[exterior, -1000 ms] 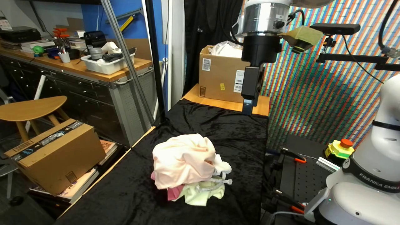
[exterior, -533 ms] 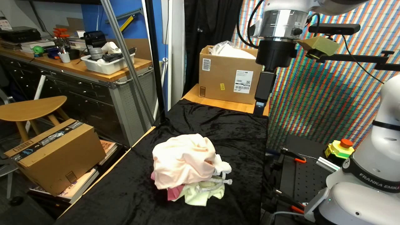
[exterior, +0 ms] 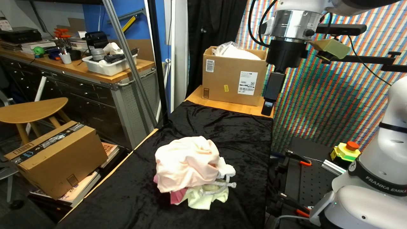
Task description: Put all the objects on the table grouped together.
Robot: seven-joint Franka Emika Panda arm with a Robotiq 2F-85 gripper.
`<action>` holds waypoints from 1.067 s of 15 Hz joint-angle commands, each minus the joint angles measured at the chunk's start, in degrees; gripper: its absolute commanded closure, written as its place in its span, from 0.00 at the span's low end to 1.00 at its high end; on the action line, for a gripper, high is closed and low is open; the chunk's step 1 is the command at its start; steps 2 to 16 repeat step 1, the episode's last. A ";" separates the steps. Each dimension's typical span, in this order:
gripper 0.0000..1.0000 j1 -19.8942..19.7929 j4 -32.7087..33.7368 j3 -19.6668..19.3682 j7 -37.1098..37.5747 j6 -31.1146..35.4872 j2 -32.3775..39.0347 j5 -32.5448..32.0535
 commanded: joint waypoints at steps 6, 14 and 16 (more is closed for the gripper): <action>0.00 0.13 0.03 -0.15 0.08 -0.12 -0.08 -0.13; 0.00 0.13 0.03 -0.15 0.08 -0.12 -0.08 -0.13; 0.00 0.13 0.03 -0.15 0.08 -0.12 -0.08 -0.13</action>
